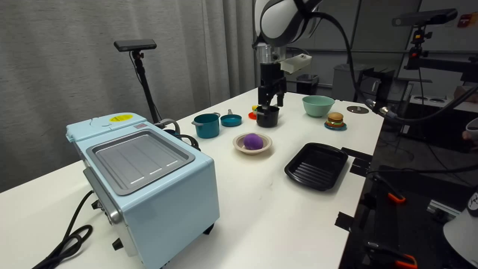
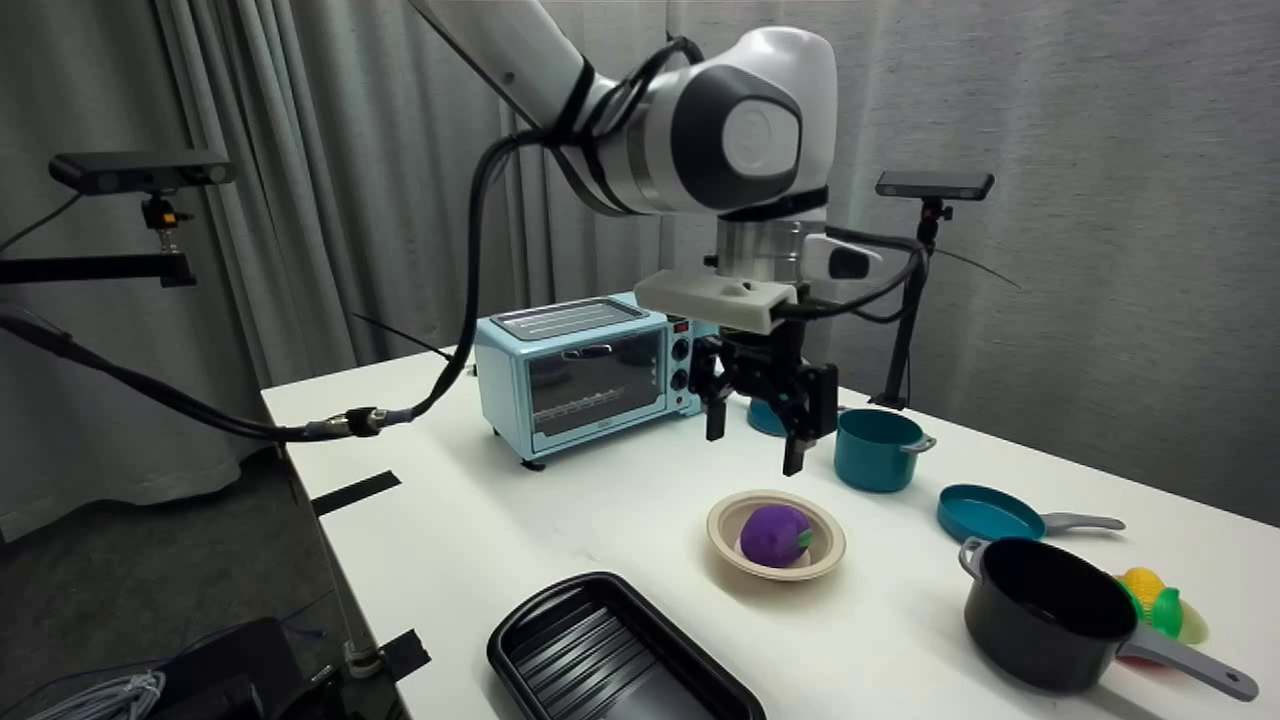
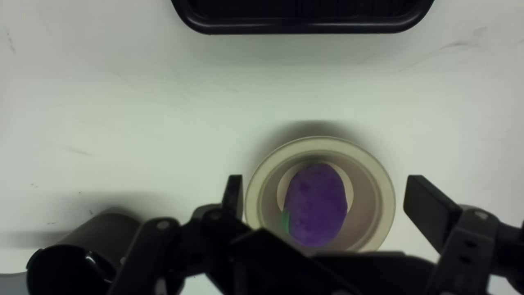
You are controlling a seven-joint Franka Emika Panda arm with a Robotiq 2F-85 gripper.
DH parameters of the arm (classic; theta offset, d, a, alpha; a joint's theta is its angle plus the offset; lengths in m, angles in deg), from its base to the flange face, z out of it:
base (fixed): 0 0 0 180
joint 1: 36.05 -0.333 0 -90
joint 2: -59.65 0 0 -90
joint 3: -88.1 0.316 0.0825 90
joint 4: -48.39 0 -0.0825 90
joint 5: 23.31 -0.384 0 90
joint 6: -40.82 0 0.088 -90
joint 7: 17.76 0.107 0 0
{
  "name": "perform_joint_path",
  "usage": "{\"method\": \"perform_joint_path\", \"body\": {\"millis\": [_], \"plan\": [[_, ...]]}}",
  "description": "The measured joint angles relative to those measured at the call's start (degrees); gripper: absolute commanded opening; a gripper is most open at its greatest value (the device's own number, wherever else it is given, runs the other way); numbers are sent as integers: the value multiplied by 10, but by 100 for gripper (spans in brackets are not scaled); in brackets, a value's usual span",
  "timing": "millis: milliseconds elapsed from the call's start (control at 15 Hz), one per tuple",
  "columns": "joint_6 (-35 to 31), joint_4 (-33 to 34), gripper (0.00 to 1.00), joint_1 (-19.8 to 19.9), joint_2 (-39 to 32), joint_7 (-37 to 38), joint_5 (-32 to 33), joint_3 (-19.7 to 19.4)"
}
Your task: Pick up the purple toy from the bowl and put it on the table.
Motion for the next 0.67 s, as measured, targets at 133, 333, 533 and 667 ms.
{"method": "perform_joint_path", "body": {"millis": [133,333,533,667], "plan": [[0,51,100,6,-57,0,0,0],[1,122,100,8,-135,0,0,0],[3,183,100,8,-196,-1,0,5],[4,211,100,7,-225,-4,0,12]]}}
